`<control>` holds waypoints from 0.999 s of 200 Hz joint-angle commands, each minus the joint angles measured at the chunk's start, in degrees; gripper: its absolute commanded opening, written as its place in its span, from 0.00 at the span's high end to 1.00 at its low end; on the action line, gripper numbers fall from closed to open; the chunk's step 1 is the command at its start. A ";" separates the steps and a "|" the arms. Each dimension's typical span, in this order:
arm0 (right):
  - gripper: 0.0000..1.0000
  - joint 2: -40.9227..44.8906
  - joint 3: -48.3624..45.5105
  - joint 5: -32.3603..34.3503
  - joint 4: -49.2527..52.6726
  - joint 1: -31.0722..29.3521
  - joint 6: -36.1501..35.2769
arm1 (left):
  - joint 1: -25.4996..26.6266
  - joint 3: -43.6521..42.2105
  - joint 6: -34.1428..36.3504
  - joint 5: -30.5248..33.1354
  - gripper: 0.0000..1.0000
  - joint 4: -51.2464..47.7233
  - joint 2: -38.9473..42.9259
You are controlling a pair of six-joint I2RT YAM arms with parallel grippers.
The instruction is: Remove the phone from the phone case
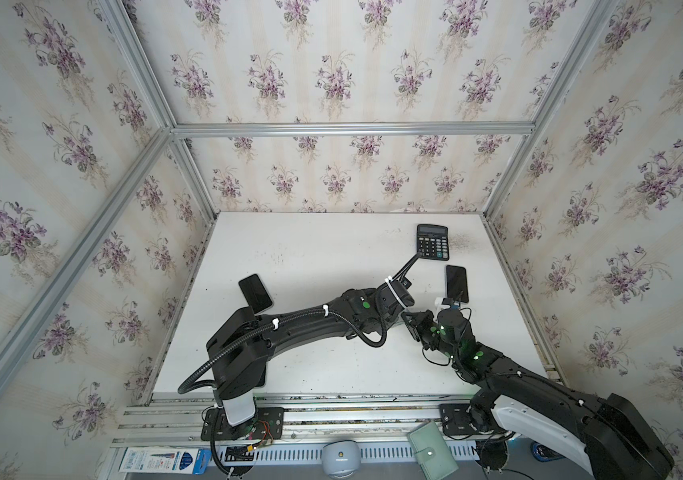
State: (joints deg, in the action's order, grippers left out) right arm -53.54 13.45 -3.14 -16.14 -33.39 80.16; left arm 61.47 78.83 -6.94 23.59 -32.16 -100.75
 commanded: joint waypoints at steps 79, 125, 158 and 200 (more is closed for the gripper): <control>1.00 -1.43 1.14 4.48 8.31 -0.10 5.63 | 0.05 -14.36 6.63 12.16 0.99 -0.51 14.08; 1.00 -7.28 1.05 9.55 -0.52 -2.70 9.89 | 1.74 -17.71 9.83 14.25 0.99 0.06 11.44; 1.00 -13.52 2.28 12.62 -6.19 -5.90 13.27 | 5.39 -19.03 13.74 16.05 0.99 1.76 8.02; 1.00 -18.08 2.49 16.61 -9.98 -10.17 15.95 | 7.81 -21.17 14.19 15.19 0.96 2.19 5.39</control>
State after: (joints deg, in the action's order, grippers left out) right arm -70.30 14.96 9.72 -21.78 -42.52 93.86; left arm 68.62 58.57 6.44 40.27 -30.63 -94.28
